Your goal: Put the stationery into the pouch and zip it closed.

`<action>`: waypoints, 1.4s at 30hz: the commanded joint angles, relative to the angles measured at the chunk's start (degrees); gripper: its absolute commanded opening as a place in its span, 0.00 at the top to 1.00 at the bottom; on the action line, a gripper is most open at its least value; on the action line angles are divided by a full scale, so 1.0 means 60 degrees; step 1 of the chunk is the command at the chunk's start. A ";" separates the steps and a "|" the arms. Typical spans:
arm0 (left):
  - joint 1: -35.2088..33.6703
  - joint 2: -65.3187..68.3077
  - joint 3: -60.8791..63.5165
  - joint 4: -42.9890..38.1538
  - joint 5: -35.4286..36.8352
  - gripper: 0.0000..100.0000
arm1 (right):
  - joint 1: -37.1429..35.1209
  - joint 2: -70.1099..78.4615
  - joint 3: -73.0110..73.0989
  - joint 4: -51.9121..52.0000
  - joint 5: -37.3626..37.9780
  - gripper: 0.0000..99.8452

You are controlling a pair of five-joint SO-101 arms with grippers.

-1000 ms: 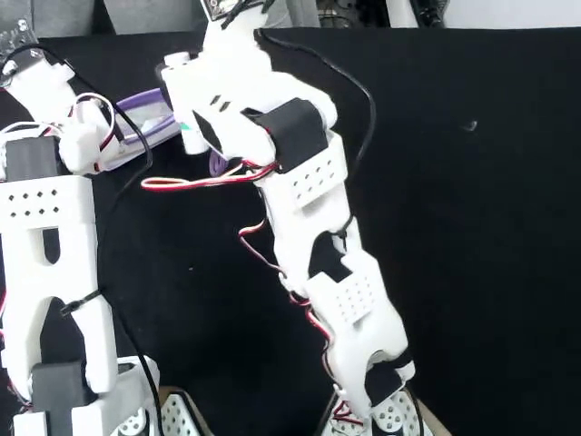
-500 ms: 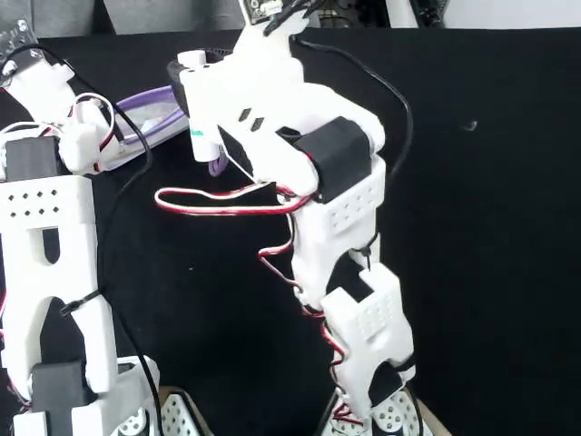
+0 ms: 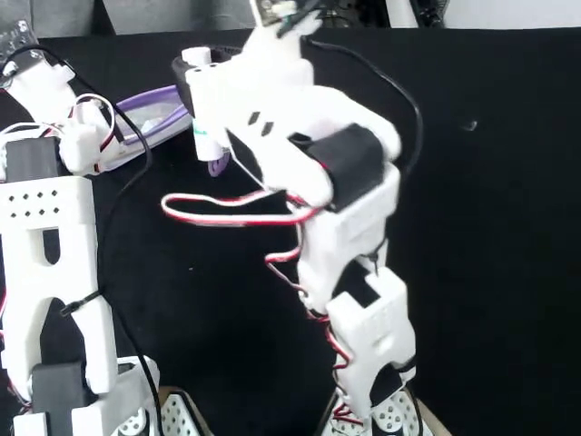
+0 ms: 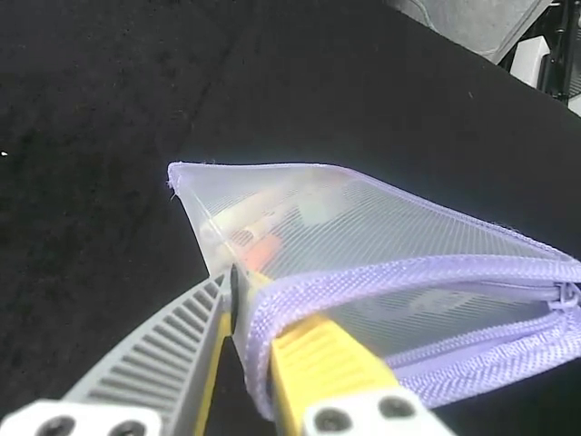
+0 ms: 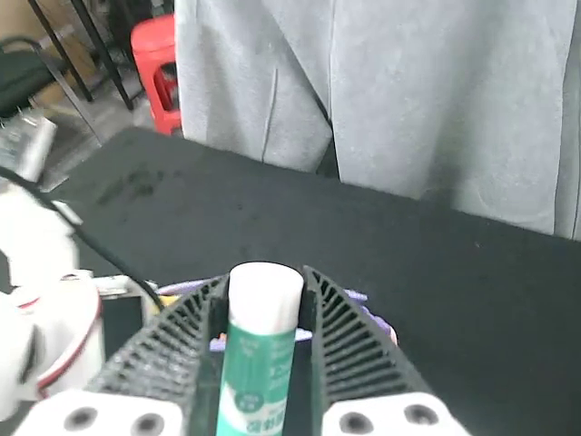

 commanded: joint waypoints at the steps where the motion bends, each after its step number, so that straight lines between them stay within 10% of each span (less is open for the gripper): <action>1: -0.0095 0.0029 0.0198 -0.0161 0.0103 0.97 | 0.0249 -0.0872 -0.0271 0.0293 0.0293 0.99; 42: -0.0110 0.0029 0.0212 -0.0147 0.0088 0.97 | 0.0264 -0.6381 0.3436 0.0278 0.1275 0.99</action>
